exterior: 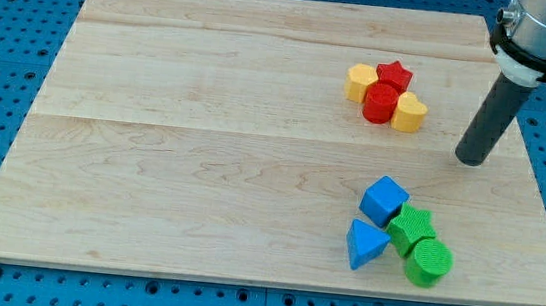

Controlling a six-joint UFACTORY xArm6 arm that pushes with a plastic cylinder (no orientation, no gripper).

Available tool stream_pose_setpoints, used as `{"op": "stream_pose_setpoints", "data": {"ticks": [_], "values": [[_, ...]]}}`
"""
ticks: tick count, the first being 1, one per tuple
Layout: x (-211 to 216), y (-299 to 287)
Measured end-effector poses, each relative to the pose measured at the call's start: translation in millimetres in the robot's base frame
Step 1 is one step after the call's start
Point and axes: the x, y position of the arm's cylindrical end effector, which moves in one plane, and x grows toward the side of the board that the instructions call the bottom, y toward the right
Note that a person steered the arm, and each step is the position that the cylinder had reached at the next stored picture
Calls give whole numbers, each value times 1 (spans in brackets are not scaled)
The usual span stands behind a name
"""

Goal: Tap the yellow star

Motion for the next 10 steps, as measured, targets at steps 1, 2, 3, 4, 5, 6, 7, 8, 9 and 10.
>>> {"op": "stream_pose_setpoints", "data": {"ticks": [1,2,3,4,5,6,7,8,9,10], "values": [[0,4],[-2,4],[-3,4],[-3,4],[-12,4],[-32,-33],[-36,-51],[-37,-43],[-68,-12],[-103,-45]]}}
